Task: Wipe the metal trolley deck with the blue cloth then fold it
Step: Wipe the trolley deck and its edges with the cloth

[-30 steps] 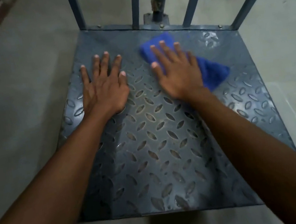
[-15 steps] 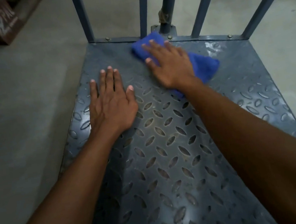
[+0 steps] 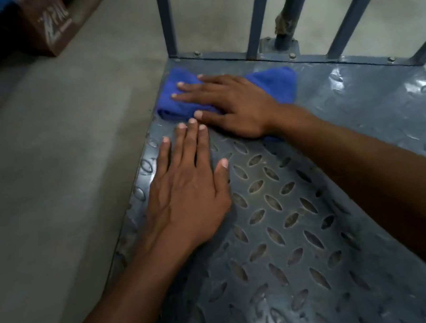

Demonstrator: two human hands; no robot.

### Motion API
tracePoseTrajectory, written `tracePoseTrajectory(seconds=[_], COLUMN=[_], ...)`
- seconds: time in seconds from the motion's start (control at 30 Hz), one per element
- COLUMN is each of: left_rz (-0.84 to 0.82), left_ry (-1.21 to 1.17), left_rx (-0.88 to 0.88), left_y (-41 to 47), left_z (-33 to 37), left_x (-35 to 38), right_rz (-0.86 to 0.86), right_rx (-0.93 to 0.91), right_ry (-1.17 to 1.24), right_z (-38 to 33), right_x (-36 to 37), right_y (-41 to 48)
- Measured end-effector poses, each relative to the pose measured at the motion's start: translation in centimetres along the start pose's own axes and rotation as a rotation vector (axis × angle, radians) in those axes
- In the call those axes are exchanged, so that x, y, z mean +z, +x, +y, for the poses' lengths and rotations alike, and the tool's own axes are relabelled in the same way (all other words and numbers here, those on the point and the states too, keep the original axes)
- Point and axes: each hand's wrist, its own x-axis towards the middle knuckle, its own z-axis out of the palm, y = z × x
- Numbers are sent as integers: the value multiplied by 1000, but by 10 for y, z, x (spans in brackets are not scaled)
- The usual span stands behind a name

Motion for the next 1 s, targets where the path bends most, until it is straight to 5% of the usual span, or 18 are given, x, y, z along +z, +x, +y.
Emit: tracePoseTrajectory(seconds=[0.13,0.27,0.4,0.53,0.67,0.8,0.93,1.0], left_rz=[12,-10,2,44,47,54,41,41], left_ry=[-35,-45,-69,-97,-89,-61,-6,4], left_rx=[63,93,99,120,114,98,67,38], left_y=[5,7,24,43,56,64,66,71], left_z=[-1,0,12,21,15,-3,-31,-43], left_x=[3,11,13,23,34,40,50,58], right_rz=[127,-3,101,-23,252,119,258,166], right_rx=[381,80,368,31,478,187,507,361], right_ry=[-71,-52,-93,11,-5,-61,-50,-90], right_z=[29,8,32,34,67,58,74,56], right_x=[-13,6,-9,-11,-5,17,31,48], right_y=[17,32,43,41,20,2,-29,-28])
